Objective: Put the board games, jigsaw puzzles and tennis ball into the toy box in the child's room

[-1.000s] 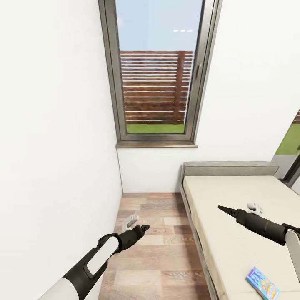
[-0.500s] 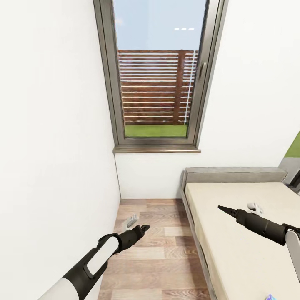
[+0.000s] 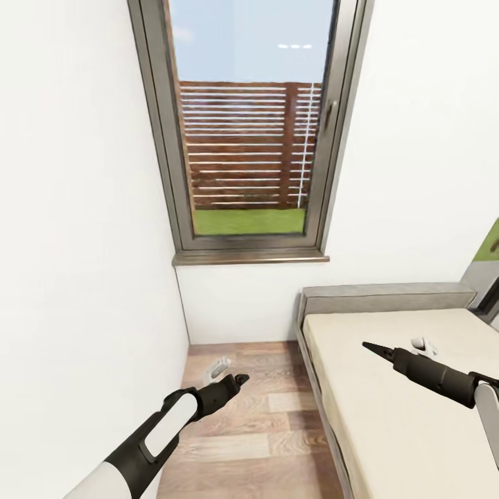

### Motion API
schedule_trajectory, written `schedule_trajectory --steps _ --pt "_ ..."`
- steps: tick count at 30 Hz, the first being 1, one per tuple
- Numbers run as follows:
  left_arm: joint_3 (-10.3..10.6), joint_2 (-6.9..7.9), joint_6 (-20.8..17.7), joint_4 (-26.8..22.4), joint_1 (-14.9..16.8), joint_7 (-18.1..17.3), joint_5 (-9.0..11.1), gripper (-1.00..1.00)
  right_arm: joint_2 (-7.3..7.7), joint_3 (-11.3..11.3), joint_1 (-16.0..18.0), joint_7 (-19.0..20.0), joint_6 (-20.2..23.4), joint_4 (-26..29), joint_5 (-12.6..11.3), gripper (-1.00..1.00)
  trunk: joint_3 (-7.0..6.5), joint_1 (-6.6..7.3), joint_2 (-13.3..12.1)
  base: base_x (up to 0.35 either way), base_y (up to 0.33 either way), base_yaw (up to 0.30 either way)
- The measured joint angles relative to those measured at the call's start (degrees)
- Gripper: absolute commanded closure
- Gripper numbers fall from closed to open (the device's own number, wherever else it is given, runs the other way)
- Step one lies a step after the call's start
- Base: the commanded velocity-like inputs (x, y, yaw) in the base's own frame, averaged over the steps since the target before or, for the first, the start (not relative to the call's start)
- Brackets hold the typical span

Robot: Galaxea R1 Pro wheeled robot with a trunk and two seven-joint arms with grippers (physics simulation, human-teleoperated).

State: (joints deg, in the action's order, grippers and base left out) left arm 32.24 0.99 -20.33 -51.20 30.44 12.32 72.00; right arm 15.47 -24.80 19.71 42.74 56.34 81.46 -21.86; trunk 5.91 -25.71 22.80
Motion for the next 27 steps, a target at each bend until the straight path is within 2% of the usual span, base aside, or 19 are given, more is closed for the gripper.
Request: schedule_trajectory --steps 15,27 --pt "0.0 0.00 0.0 0.0 0.0 0.0 0.0 -1.00 -0.05 0.0 0.0 -0.1 0.0 0.0 0.0 -1.00 0.00 0.00 0.0 0.326 0.000 -0.014" --pt "0.0 0.00 0.1 -0.1 0.0 0.0 0.0 -1.00 -0.04 0.1 0.0 -0.2 -0.1 -0.1 0.1 -1.00 0.00 -0.03 0.0 0.110 0.000 -0.002"
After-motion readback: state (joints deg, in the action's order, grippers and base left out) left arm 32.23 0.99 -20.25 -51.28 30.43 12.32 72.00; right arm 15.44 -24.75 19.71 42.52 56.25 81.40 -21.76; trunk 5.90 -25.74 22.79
